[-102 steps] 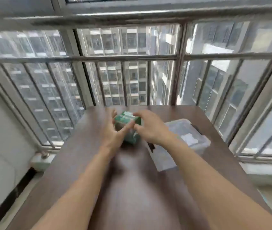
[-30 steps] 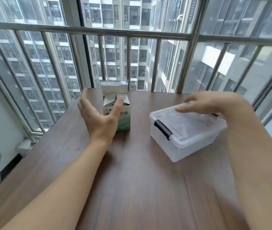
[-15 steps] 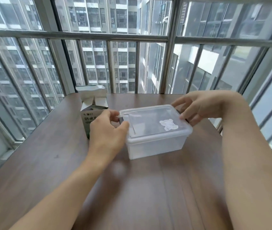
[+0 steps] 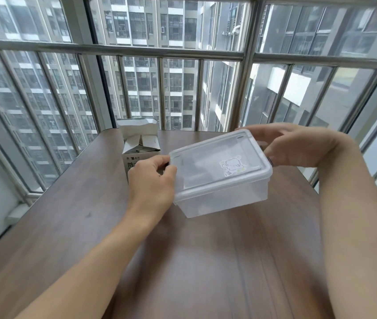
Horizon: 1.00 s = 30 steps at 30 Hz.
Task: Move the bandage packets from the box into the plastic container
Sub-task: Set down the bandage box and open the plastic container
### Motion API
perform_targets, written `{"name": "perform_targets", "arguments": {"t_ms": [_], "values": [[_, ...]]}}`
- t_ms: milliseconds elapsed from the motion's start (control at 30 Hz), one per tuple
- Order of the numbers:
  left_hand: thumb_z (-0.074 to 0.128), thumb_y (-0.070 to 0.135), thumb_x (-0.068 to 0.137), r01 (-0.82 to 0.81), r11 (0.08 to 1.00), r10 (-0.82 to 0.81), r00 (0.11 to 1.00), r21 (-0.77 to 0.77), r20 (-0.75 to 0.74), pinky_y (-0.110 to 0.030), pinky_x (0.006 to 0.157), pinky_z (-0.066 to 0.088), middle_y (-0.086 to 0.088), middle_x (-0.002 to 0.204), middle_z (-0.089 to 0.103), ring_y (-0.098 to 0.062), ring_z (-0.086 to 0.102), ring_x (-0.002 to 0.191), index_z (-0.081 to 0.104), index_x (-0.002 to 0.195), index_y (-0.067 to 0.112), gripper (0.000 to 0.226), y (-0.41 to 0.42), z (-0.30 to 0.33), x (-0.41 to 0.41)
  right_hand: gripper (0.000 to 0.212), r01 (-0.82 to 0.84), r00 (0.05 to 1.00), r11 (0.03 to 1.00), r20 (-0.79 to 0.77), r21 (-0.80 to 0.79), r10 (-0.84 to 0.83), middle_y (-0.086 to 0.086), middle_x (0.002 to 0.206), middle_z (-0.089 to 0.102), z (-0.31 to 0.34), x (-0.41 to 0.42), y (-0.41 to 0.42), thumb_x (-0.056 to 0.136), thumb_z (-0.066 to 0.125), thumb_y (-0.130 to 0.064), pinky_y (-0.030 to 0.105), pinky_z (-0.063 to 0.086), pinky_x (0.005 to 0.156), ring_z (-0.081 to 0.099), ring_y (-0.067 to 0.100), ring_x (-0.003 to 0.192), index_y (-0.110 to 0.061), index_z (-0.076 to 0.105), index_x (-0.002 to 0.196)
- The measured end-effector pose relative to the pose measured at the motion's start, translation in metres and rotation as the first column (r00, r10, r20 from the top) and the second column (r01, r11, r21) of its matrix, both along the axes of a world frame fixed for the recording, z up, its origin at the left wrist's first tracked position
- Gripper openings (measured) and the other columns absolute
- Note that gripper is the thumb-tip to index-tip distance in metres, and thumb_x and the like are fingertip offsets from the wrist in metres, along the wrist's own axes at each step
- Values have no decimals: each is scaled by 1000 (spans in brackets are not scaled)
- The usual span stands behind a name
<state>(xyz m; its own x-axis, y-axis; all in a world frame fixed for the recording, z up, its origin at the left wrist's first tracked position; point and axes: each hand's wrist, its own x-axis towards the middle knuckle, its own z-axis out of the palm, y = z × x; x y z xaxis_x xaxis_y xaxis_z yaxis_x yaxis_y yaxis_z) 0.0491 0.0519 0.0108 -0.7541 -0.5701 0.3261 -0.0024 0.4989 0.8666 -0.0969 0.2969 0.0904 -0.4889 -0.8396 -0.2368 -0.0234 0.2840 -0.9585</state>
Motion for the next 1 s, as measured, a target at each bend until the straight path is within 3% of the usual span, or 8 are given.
{"name": "perform_targets", "arguments": {"t_ms": [100, 200, 300, 433, 600, 800, 900, 1000], "values": [[59, 10, 89, 18, 996, -17, 1000, 83, -4, -28, 77, 53, 0, 78, 78, -8, 62, 68, 81, 98, 23, 28, 4, 2, -1, 108, 109, 984, 976, -161, 191, -79, -17, 158, 39, 2, 3, -8, 53, 89, -28, 53, 44, 112, 40, 14, 145, -41, 41, 149], [55, 13, 83, 53, 975, -52, 999, 214, -10, -35, 83, 58, 11, 81, 78, -8, 69, 80, 79, 93, 29, 31, 1, -3, -3, 134, 65, 903, 796, -374, 601, 209, -23, 164, 21, 12, 27, -43, 42, 99, -44, 48, 22, 124, 17, 11, 154, -52, 26, 153], [46, 10, 75, 82, 936, -82, 997, 341, -14, -39, 79, 57, 9, 88, 79, -19, 72, 86, 78, 94, 29, 42, -4, -9, -5, 139, 174, 819, 615, -459, 770, 343, -12, 167, 19, 17, 46, -79, 50, 98, -43, 43, 27, 122, 20, 18, 154, -46, 12, 159], [45, -12, 85, 137, 902, -128, 990, 409, -50, -30, 66, 50, 6, 91, 79, -16, 69, 81, 77, 96, 23, 48, -8, -11, -8, 126, 217, 750, 695, -573, 686, 331, -12, 161, 32, 16, 43, -81, 55, 95, -42, 39, 34, 119, 34, 16, 147, -36, 24, 159], [41, -14, 85, 172, 907, -166, 985, 385, -49, -30, 73, 52, 9, 92, 80, -14, 73, 88, 78, 95, 27, 56, -13, -12, -8, 114, 122, 914, 965, -405, 232, -18, -11, 148, 49, 13, 18, -33, 53, 86, -48, 39, 51, 101, 52, 13, 133, -28, 39, 155], [60, 11, 87, -22, 989, 6, 994, -147, -113, -33, 75, 56, 13, 81, 75, -9, 66, 70, 80, 99, 22, 26, -11, -6, 0, 103, 739, 525, 673, -647, 25, -553, -5, 121, 57, -41, -13, 4, 58, 97, -34, 30, 41, 95, 55, 19, 113, -21, 46, 147], [69, 26, 86, -248, 895, 105, 924, -369, -367, -32, 80, 48, -2, 102, 69, -21, 60, 82, 71, 111, 15, 28, -26, -3, 2, 90, 694, 636, 682, -639, 229, -433, -5, 109, 69, -74, -29, 7, 41, 92, -55, 30, 46, 80, 64, 20, 103, -29, 64, 122], [84, 45, 75, -369, 867, 200, 873, -334, -444, -41, 107, 39, -14, 134, 49, -31, 48, 123, 50, 135, 10, 78, -51, -8, -2, 77, 599, 731, 695, -625, 397, -273, -3, 123, 66, -76, -31, 5, 55, 88, -57, 29, 46, 85, 62, 17, 107, -32, 64, 124]]}}
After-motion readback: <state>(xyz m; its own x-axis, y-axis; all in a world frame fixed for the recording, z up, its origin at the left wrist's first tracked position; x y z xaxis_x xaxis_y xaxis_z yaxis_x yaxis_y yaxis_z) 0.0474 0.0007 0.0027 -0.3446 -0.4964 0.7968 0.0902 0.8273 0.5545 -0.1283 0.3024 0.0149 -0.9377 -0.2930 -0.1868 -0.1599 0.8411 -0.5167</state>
